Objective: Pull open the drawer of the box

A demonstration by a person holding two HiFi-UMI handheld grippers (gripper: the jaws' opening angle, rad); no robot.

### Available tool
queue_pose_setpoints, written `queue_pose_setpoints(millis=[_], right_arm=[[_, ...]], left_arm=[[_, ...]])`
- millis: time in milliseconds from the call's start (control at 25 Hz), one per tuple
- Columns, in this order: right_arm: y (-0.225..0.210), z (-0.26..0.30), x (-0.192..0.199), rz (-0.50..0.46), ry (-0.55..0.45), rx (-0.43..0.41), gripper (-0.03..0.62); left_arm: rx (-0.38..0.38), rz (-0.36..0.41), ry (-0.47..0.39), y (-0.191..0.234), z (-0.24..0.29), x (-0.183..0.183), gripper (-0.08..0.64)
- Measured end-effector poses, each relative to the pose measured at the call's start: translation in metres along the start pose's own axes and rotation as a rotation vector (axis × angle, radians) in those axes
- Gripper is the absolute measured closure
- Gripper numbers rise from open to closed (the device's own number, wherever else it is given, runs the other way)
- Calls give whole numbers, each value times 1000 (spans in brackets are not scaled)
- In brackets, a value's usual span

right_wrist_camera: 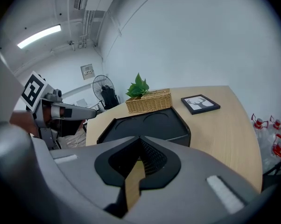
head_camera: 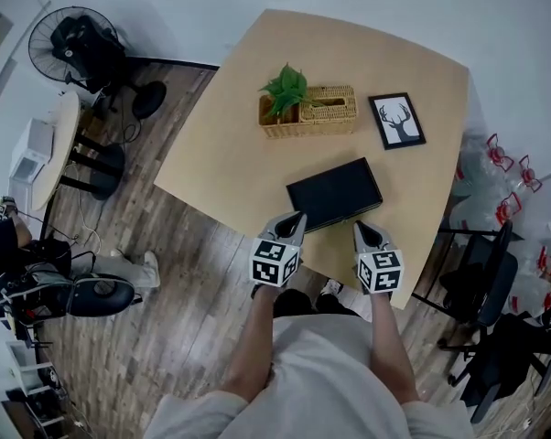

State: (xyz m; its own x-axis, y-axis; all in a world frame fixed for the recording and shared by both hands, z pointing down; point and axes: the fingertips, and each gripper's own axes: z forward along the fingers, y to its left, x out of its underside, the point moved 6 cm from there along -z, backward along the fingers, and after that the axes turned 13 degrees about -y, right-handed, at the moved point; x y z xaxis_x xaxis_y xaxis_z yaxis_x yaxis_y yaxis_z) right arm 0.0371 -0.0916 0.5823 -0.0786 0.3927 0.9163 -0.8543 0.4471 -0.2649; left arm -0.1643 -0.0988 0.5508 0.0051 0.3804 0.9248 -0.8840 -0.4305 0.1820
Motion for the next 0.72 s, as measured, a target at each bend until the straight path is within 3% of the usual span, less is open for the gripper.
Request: queue_pose_setpoints(millis=[240,520,720], right_arm=[[1,5,12,4,37,1,594],[-8,9,19,28,43,57,594],[-10,15,24,62,20,109,594]], left_arm=[[23,10,41,8,9,9,508],[133,109,99,16,37,11,508],[252,182,156,20,55,21,508]])
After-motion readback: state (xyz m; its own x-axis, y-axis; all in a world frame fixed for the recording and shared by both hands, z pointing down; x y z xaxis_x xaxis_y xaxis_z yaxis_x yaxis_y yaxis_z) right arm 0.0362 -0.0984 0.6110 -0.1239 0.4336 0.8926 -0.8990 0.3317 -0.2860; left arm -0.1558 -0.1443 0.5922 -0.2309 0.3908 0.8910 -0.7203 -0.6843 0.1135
